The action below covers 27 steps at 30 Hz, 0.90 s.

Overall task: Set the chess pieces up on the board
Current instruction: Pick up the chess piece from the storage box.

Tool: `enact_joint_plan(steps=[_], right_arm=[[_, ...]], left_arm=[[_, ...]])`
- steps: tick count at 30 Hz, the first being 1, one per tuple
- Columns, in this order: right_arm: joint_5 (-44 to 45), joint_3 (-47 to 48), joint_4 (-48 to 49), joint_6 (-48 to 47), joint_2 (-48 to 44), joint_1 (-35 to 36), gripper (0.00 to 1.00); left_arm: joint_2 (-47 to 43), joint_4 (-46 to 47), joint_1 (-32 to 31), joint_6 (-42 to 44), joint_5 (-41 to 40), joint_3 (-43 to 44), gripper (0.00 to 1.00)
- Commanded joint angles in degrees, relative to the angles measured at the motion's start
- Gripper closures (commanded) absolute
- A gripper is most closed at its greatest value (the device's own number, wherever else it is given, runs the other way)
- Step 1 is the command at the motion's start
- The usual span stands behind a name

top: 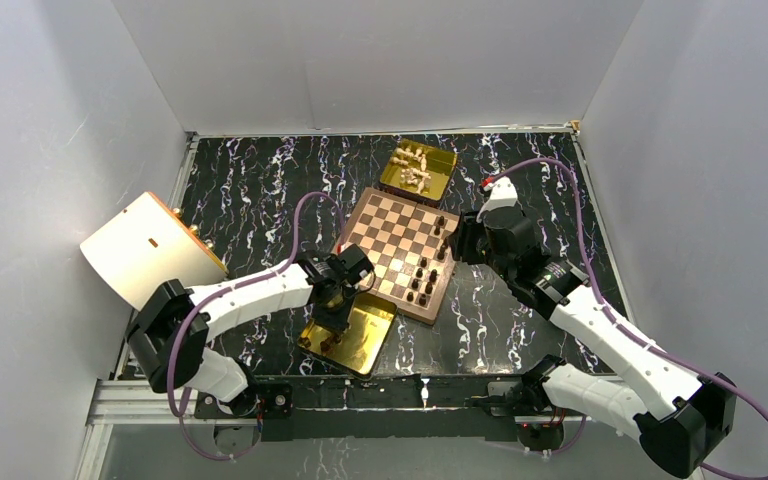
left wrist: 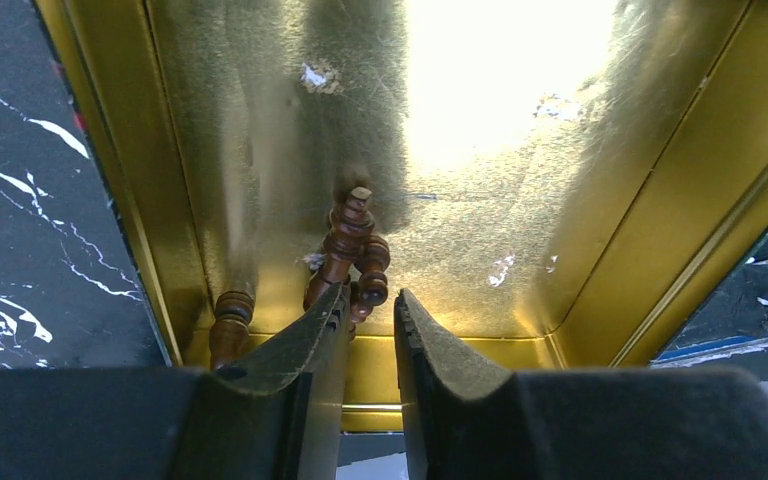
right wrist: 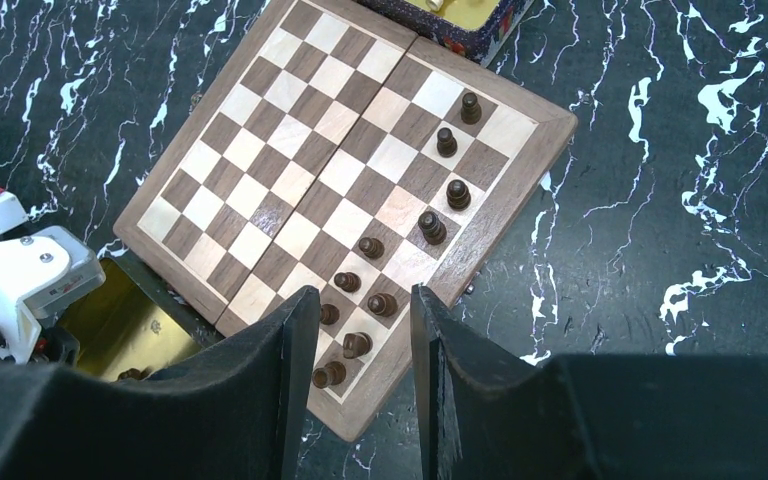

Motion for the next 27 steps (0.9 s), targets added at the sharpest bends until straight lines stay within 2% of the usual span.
enact_joint_plan(steps=[1,16,27], right_arm=[[1.0,-0.1,3.0,-0.8,-0.1,-0.2,0.53],[0.5,-0.3,3.1,-1.1,1.0,-0.2,0.53],[0.0,0.2,2.9,-1.1,1.0,-0.2,0.52]], left_arm=[[0.0,0.6,-0.8,-0.7,-0.4,-0.1,0.78],[3.0,1.2,-2.0,-0.7,-0.2,-0.3,0.80],[3.6,-1.3,-3.7,-1.6,-4.2,0.9,0.80]])
